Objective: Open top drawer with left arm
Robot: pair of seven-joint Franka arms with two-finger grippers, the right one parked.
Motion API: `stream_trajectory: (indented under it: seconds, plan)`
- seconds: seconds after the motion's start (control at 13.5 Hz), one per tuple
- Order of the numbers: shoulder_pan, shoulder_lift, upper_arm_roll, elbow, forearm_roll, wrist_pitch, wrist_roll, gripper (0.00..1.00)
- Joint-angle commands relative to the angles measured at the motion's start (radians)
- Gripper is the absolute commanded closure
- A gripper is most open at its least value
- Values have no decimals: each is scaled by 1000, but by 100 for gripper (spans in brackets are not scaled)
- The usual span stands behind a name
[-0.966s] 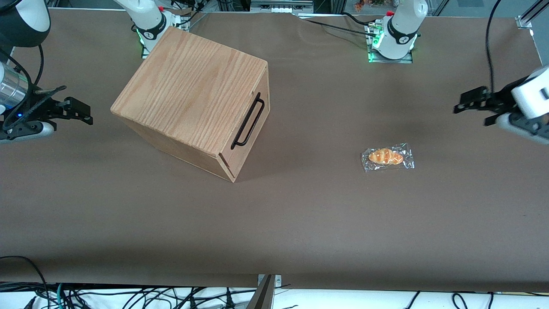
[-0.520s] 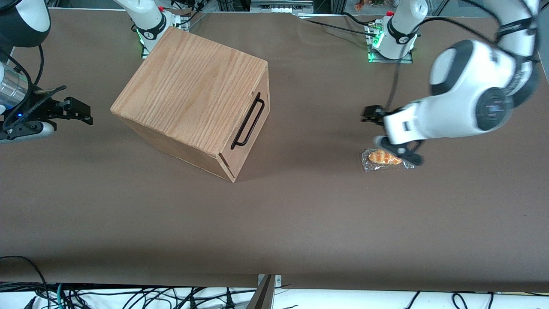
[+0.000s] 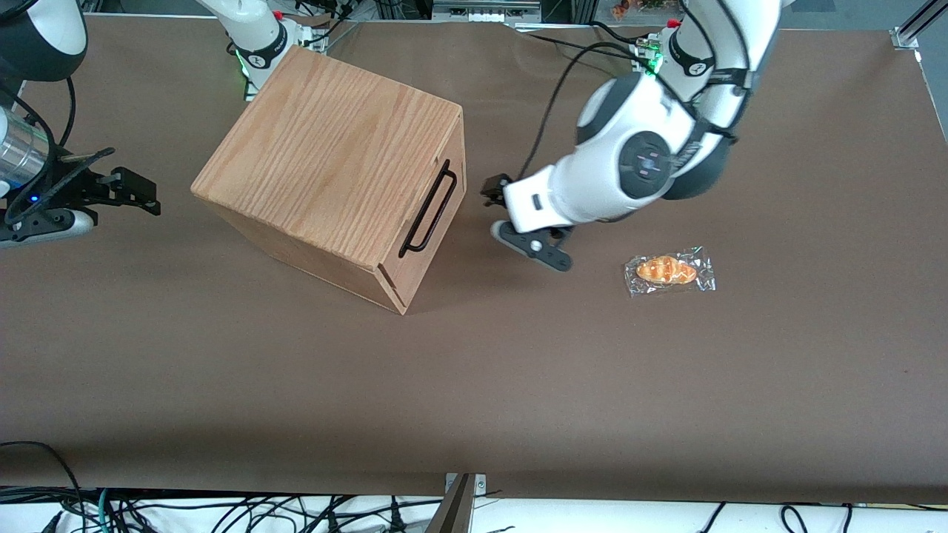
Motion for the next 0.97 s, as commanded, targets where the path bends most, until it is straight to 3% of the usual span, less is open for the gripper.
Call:
stream_trajectory:
  seconds: [0.0,0.3,0.89]
  plan:
    - [-66,67,17,38,-43,73,-53,0]
    - [-91,88,17,39,-98,82,-53,0]
    - [-86,128,20,41,-91,82,-38,0]
